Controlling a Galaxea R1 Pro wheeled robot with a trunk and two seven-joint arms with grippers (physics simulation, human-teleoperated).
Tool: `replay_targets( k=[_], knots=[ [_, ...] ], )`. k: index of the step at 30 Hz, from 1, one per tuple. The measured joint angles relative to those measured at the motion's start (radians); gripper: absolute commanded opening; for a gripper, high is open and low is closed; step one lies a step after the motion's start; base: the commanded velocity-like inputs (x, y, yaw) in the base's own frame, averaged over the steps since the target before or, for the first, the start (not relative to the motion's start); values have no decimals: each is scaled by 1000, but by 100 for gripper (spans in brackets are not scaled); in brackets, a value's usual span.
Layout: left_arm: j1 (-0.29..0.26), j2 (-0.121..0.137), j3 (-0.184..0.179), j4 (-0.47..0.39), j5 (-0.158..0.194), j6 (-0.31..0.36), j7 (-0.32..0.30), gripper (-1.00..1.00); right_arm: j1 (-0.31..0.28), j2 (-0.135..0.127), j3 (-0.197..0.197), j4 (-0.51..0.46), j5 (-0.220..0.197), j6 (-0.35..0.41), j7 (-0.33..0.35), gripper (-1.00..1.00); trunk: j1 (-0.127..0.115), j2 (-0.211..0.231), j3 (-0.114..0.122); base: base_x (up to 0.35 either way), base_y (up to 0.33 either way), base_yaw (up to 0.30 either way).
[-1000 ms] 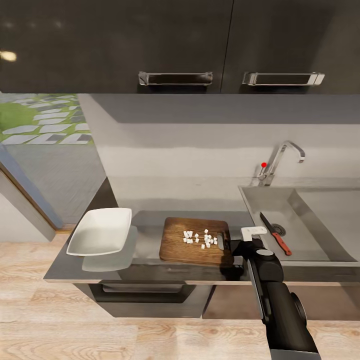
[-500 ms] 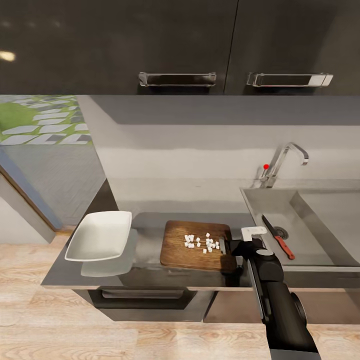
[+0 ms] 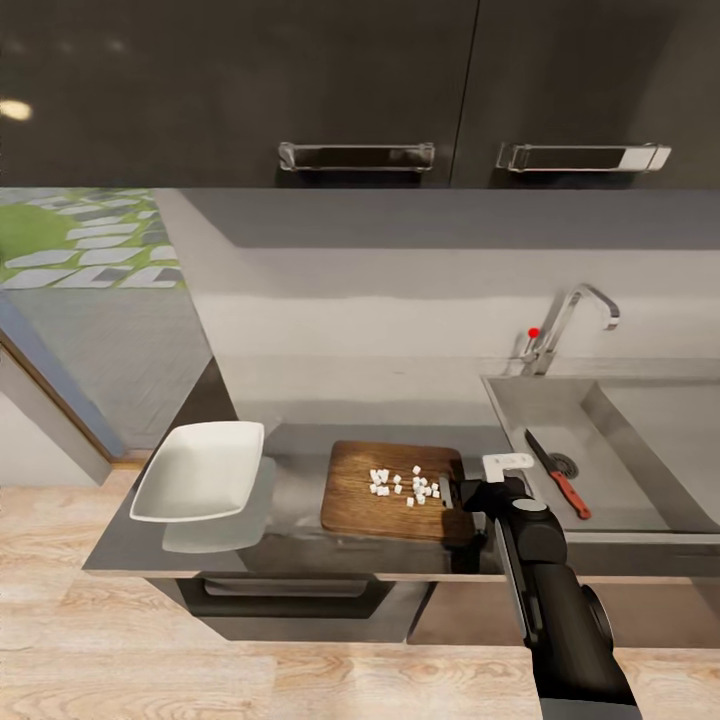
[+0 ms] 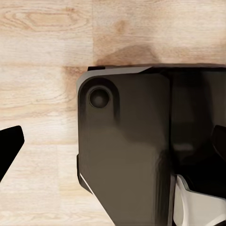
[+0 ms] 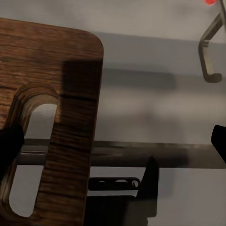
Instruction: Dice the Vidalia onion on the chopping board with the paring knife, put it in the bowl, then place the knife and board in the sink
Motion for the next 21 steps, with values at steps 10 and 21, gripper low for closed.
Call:
replay_targets(
  k=[10,21],
  knots=[
    [0,0,0,5,0,0,0,100,0,0,0,0,0,1,0,100,0,0,-8,0,0,74],
    [0,0,-1,8,0,0,0,100,0,0,0,0,0,1,0,100,0,0,-18,0,-24,77]
  ],
)
